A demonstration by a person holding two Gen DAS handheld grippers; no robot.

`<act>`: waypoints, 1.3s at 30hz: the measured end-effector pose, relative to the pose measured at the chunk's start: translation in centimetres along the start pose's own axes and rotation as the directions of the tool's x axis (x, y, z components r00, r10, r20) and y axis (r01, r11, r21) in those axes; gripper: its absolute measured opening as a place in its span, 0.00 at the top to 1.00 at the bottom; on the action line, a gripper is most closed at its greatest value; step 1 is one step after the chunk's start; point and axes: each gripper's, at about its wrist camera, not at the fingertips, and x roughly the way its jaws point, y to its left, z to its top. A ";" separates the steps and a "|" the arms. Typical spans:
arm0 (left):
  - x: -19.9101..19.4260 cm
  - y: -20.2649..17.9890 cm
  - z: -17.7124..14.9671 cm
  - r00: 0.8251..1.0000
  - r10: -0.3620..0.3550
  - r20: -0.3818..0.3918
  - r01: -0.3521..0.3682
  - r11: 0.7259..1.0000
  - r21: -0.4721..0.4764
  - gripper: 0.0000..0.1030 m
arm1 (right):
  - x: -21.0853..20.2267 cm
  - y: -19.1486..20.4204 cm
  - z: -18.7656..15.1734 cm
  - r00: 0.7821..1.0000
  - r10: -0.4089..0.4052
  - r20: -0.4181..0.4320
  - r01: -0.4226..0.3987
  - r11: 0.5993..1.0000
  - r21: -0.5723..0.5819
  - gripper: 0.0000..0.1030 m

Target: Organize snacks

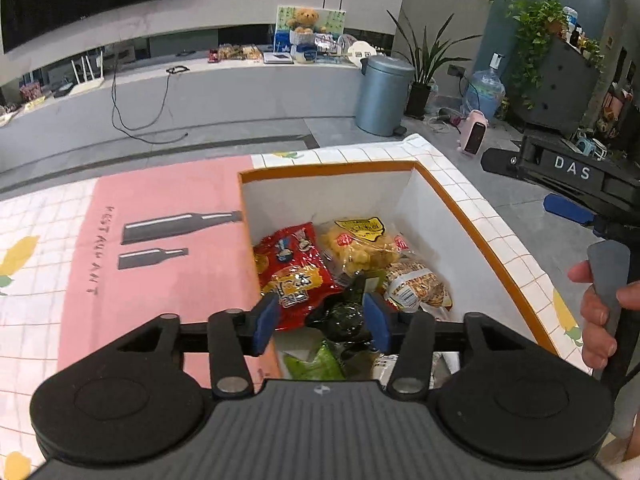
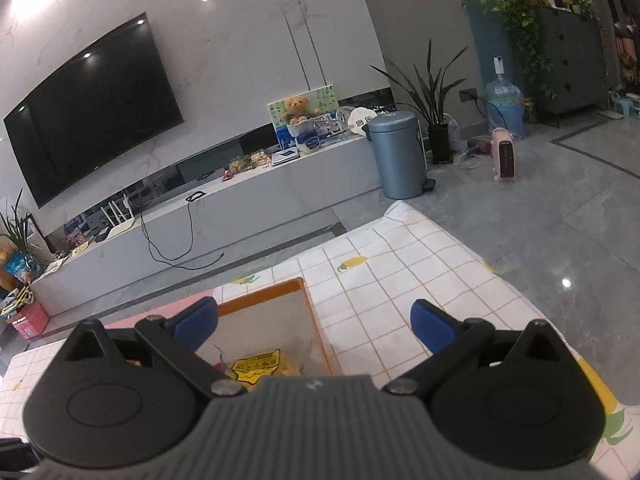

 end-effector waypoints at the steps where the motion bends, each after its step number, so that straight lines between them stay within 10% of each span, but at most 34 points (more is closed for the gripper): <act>1: -0.4 0.1 -0.1 1.000 0.001 0.003 -0.001 1.000 -0.003 0.38 | -0.3 0.2 0.0 1.000 -0.005 -0.004 0.005 1.000 -0.008 0.03; 15: -7.7 -0.2 -2.2 0.997 -0.070 0.021 0.070 0.998 -0.004 0.31 | -10.6 2.3 -2.9 0.996 -0.032 -0.086 0.037 0.998 0.051 0.03; 29: -15.8 -1.8 -5.0 0.995 0.025 0.099 -0.026 1.000 0.009 0.30 | -20.0 4.1 -7.5 0.953 -0.111 -0.282 0.111 0.994 -0.016 0.03; 39: -15.8 -2.6 -6.9 1.000 0.011 -0.004 -0.011 1.000 -0.026 0.29 | -23.5 5.9 -8.9 0.960 -0.124 -0.249 0.105 0.991 -0.087 0.03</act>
